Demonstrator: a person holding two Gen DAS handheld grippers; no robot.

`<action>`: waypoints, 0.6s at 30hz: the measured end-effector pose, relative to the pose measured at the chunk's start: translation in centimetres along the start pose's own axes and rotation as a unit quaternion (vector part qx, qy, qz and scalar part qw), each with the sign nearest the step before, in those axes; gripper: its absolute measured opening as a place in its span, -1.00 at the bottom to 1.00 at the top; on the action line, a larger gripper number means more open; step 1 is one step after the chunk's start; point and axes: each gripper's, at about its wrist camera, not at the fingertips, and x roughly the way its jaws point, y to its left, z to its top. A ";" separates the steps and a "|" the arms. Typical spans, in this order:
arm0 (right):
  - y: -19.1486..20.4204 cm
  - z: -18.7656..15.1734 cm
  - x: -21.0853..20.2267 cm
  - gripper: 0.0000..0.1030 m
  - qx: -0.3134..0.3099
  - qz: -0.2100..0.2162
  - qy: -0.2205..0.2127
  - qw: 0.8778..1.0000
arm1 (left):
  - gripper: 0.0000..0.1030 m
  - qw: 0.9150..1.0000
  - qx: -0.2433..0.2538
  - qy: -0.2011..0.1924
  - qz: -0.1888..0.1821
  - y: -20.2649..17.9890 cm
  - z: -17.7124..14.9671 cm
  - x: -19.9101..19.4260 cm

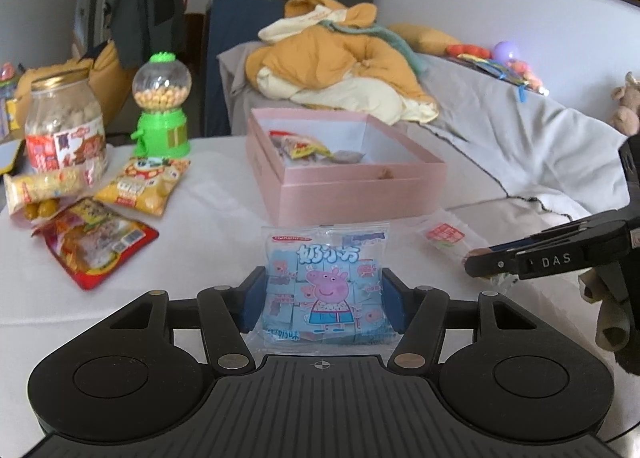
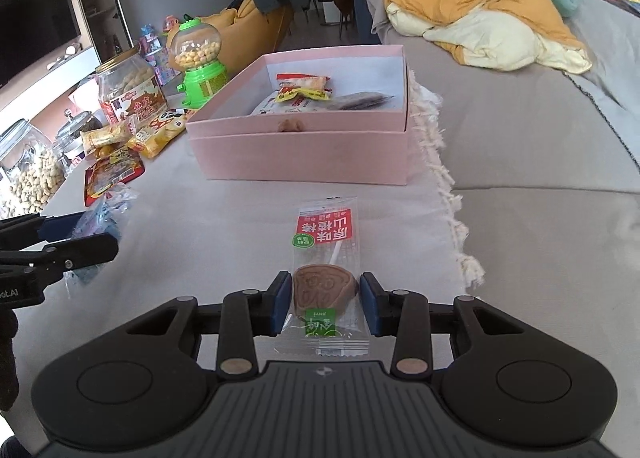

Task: Organize snacks
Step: 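Drop the Peppa Pig pack into the pink box with left tool while right tool drops the hawthorn snack in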

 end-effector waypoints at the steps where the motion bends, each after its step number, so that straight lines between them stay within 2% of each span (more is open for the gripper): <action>1: -0.1 0.2 -0.1 -0.29 0.000 0.000 0.001 1.000 | 0.26 1.000 0.004 -0.005 -0.005 0.0 0.3 0.1; 4: -0.3 0.9 -0.3 -0.30 0.005 0.006 0.003 1.000 | 0.26 0.999 0.016 -0.023 -0.018 -0.2 2.5 0.6; 6: 0.0 1.3 -0.7 -0.30 0.005 0.010 -0.002 1.000 | 0.26 0.998 0.019 -0.049 -0.024 -0.3 5.4 1.5; 8: 0.6 1.8 -1.2 -0.30 -0.003 0.014 -0.012 1.000 | 0.27 0.998 0.013 -0.056 -0.033 -0.3 8.6 3.7; 9: 1.0 1.9 -1.5 -0.30 -0.009 0.015 -0.019 1.000 | 0.27 0.998 -0.005 -0.050 -0.038 -0.1 10.0 5.2; 10: 1.3 2.1 -1.6 -0.30 -0.013 0.016 -0.023 1.000 | 0.27 0.997 -0.045 -0.035 -0.046 0.3 11.6 7.4; 13: 2.0 2.4 -1.7 -0.30 -0.015 0.018 -0.027 0.999 | 0.27 0.988 -0.145 0.030 -0.053 1.4 13.8 13.9; 14: 2.2 2.6 -1.7 -0.30 -0.015 0.015 -0.028 0.999 | 0.27 0.988 -0.142 0.026 -0.056 1.5 13.9 15.3; 15: 2.4 2.7 -1.7 -0.30 -0.013 0.011 -0.029 0.999 | 0.28 0.992 -0.116 0.015 -0.053 1.0 13.9 16.6; 18: 2.5 3.0 -1.2 -0.30 -0.001 -0.001 -0.028 1.000 | 0.28 1.000 -0.026 0.010 0.002 -0.3 13.5 18.6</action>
